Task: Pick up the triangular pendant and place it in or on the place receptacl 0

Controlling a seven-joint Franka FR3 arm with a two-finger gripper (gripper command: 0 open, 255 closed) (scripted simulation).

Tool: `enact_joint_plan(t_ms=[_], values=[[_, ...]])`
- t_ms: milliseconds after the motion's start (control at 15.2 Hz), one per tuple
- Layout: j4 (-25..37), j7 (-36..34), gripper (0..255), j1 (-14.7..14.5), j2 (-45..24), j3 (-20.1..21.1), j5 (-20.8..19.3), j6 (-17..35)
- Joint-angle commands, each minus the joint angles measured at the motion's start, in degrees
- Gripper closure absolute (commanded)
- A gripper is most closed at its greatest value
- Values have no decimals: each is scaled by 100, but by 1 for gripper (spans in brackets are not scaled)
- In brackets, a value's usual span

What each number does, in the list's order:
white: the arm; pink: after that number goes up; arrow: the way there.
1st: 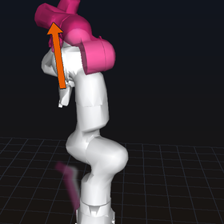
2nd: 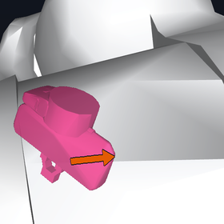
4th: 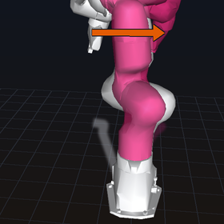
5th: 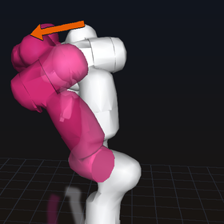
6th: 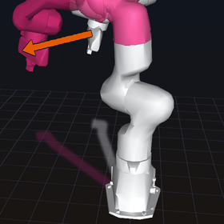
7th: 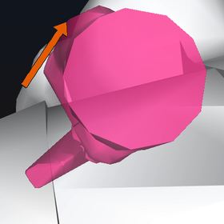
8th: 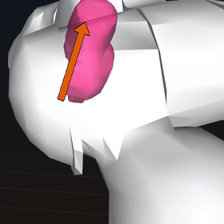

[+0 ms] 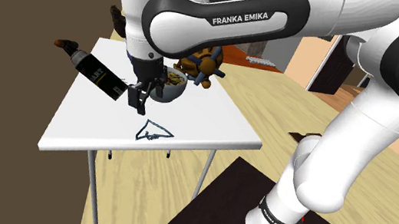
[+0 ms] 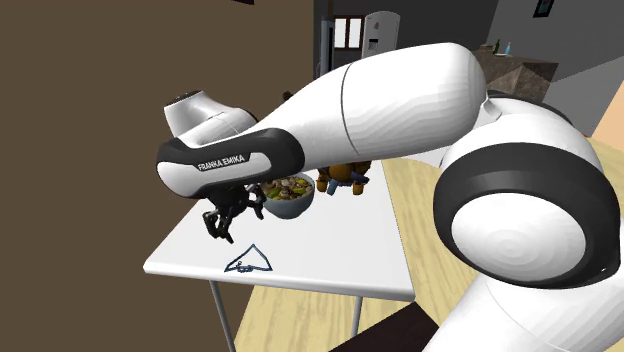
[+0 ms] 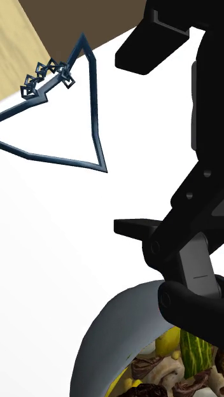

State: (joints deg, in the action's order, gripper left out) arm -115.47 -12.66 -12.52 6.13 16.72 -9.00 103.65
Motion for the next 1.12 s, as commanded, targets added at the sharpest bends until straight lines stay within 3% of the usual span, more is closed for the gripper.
enact_joint_plan(t_ms=[0,264,330,924,990,1056], values=[[-12,0,0,1,1,-1,-1,13],[-11,0,0,1,1,-1,-1,12],[-11,0,255,1,1,-1,-1,12],[-11,0,255,1,1,-1,-1,12],[-11,0,0,1,1,-1,-1,12],[-212,-187,0,-44,120,43,104,195]])
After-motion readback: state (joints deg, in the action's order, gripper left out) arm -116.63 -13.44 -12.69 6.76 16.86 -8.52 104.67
